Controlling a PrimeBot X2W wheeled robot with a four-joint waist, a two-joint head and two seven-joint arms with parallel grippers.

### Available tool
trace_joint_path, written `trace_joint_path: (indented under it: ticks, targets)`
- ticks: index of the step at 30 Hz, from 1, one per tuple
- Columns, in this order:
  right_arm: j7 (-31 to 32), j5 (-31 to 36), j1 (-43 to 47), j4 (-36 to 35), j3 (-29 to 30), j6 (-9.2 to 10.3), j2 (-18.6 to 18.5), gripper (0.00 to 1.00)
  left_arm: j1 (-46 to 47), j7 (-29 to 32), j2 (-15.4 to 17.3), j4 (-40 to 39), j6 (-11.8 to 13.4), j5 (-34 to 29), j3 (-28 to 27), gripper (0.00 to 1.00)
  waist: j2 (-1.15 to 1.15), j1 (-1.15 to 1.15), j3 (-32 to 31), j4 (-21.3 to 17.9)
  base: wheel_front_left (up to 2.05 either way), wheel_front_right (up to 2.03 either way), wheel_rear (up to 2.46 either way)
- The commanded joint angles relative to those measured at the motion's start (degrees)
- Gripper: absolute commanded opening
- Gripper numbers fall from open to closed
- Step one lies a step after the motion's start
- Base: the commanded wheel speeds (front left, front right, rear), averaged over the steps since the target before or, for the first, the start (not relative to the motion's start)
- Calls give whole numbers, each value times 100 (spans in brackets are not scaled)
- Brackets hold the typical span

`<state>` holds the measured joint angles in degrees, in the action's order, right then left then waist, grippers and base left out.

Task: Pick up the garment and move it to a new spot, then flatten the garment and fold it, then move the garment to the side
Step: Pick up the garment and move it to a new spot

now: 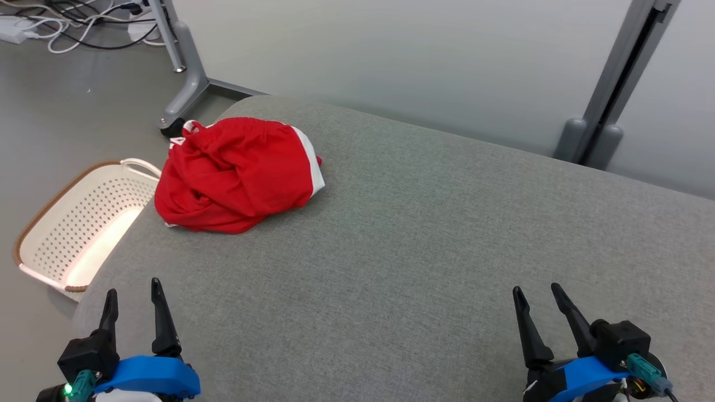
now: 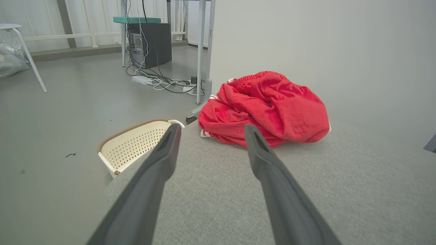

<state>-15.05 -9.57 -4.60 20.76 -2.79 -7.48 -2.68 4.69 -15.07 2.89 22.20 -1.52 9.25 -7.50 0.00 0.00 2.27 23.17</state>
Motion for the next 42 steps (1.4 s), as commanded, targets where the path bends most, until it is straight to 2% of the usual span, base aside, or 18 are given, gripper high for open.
trace_joint_path:
  ticks: [1, 8, 13, 20, 25, 29, 37, 42]
  targets:
    - [-21, 4, -44, -24, 15, -3, -38, 100, -48, -16, -2, -37, 15, 9, -22, 100, 0, 0, 67, 167, 0, 0, 0]
    - [-21, 8, -42, -41, 10, -3, -37, 100, -75, -16, -1, -113, -13, -4, -106, 100, 0, 0, 77, 460, 0, 0, 0]
    - [-20, 11, -61, -33, -19, -3, -37, 100, -115, -17, -2, -122, -32, -16, -183, 100, 0, 0, 82, 496, 0, 0, 0]
    - [-20, 110, -116, -55, -51, -3, -38, 100, 147, -17, 8, -115, -95, -97, -246, 100, 0, 0, 180, 289, 0, 0, 0]
    - [-20, 273, -235, -165, -9, -3, -37, 100, 589, -16, 179, -21, -197, -207, -349, 100, 0, 0, 357, 40, 0, 0, 0]
    - [-21, 443, -406, -319, -18, -3, -38, 100, 1292, -16, 428, 111, -286, -149, -547, 100, 0, 0, 643, -335, 0, 0, 0]
    - [-20, 793, -861, -813, -7, -2, -35, 100, 2772, -16, 1240, 486, -429, -19, -960, 100, 0, 0, 1403, -1224, 0, 0, 0]
    - [-20, 927, -978, -1172, 92, -2, -35, 100, 3462, -12, 1688, 1178, -512, 40, -907, 100, 0, 0, 1807, -1609, 0, 0, 0]
